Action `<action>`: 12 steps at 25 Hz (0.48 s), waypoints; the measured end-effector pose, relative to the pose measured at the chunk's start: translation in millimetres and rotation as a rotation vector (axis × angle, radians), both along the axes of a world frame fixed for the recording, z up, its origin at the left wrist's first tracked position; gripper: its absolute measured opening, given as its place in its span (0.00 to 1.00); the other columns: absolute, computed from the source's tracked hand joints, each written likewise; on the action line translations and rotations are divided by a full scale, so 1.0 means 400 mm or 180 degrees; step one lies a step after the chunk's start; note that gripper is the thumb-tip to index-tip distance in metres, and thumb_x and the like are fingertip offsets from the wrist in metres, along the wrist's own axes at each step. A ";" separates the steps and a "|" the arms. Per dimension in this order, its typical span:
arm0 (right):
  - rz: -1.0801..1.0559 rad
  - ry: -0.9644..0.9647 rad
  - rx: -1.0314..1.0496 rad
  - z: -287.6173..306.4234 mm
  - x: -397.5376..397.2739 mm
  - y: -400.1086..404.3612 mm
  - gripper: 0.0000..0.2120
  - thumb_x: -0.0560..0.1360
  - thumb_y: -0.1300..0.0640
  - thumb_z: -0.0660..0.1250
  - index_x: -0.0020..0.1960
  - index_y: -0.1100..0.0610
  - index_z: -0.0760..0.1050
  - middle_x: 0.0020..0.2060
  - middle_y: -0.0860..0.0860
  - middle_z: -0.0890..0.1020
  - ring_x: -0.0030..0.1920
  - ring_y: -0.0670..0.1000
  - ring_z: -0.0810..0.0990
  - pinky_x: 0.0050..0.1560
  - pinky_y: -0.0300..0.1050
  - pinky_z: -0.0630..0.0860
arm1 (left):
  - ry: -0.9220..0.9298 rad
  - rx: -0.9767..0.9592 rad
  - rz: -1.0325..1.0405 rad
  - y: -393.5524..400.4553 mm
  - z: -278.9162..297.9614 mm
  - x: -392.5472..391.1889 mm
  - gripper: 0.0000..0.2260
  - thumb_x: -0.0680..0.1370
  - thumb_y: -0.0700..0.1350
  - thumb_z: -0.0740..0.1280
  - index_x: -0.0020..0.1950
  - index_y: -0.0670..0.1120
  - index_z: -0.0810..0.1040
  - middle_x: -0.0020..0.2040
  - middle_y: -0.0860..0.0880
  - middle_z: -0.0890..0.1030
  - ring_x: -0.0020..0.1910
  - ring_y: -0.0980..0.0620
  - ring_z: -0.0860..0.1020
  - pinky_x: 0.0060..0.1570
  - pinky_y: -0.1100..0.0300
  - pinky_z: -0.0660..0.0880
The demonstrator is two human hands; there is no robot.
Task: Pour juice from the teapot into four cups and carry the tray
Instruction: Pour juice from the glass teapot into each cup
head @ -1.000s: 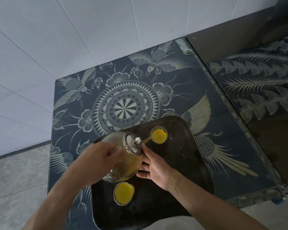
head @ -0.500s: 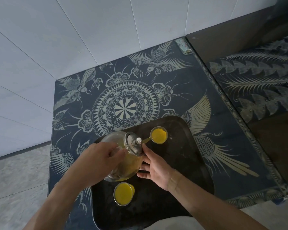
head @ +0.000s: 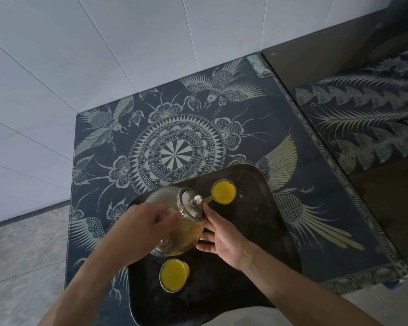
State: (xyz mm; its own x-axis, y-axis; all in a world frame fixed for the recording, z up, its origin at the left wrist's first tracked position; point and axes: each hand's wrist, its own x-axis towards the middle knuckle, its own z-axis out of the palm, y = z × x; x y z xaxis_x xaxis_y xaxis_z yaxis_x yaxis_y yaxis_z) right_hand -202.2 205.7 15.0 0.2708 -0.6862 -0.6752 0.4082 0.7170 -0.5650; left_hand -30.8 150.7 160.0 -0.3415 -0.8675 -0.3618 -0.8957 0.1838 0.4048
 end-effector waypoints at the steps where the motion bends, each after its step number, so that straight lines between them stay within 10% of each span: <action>1: -0.0001 0.0028 0.0000 0.002 -0.003 -0.001 0.31 0.71 0.28 0.64 0.70 0.41 0.76 0.64 0.46 0.84 0.65 0.56 0.79 0.58 0.50 0.77 | 0.0037 -0.0006 0.0026 -0.001 -0.007 0.002 0.21 0.77 0.61 0.60 0.44 0.45 0.83 0.34 0.44 0.82 0.29 0.51 0.78 0.33 0.58 0.75; 12: -0.0073 0.0505 0.0024 0.026 -0.033 -0.016 0.20 0.78 0.36 0.65 0.69 0.39 0.74 0.58 0.44 0.85 0.56 0.51 0.84 0.56 0.49 0.78 | 0.0895 0.0419 0.0780 0.034 -0.089 0.038 0.16 0.78 0.56 0.66 0.36 0.49 0.83 0.26 0.48 0.73 0.24 0.59 0.69 0.31 0.59 0.68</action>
State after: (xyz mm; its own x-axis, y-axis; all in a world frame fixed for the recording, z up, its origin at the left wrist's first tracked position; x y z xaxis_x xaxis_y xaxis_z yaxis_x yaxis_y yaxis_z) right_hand -215.6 199.2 25.5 0.1447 -0.6857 -0.7134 0.3305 0.7130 -0.6184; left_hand -15.5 164.4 124.5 -0.2318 -0.8880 -0.3973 -0.7574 -0.0916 0.6466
